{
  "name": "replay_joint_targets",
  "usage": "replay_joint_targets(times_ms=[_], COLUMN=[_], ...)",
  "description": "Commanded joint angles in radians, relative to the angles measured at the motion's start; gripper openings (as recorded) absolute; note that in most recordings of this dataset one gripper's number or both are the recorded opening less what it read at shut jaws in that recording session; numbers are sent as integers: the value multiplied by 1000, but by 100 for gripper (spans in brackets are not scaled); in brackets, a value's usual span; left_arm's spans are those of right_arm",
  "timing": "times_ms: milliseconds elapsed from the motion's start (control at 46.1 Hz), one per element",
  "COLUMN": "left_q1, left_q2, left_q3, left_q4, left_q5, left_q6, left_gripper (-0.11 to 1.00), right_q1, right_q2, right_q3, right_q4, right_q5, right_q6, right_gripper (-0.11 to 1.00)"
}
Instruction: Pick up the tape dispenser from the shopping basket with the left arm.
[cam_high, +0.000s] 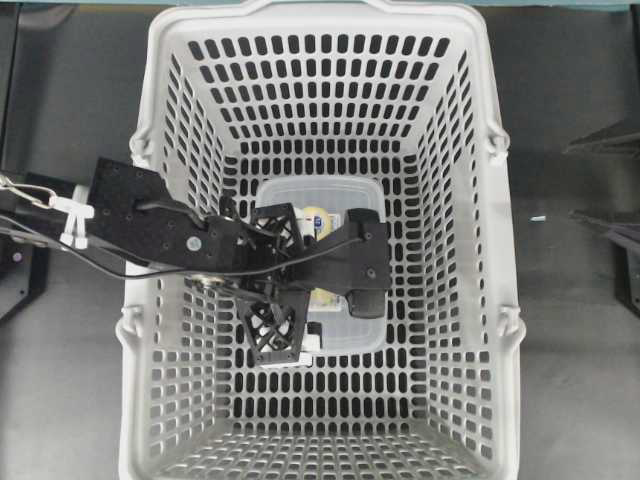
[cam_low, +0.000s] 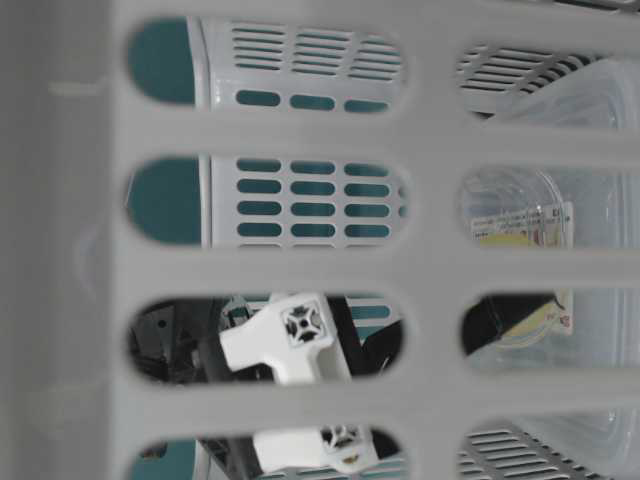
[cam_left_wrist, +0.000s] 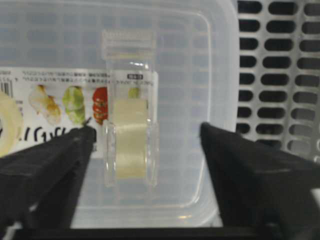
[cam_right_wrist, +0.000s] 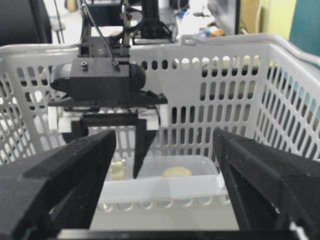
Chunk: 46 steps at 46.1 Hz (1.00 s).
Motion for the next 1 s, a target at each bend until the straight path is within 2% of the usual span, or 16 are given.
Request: replay_joint_targets(times_ms=[0,152,282,391,564,695,781,977], left_q1=[-5,-6,-6,0,3,3,5,3], left_q2=[-14,-46,-77,-92,-91,-71,-52,-32], left_q3=[-14,-49,-138,-244,-476,-598,-626,-618], left_q4=[5,3,5,5,5,5,5,5], left_q5=[3,52,132,249,488,609,637,641], left_q6=[2,5,14,14,11,11,12,14], left_gripper=[71,27,28,28,28,28,28,28], right_q1=[-2,-2,-2,-2,-2,-2,-2,-2], right_q2=[6,8,6,6,3,3,3,5], right_q3=[-6,-6,-6,-6,-6,-5,-3,-2], right_q4=[3,3,3,3,3,3,3,3], right_q5=[-5,-5,-5,-5,-5,-6,-5,-5], right_q6=[2,2,2,2,2,2,2,2], right_gripper=[75,75,75,75,75,75,75,75])
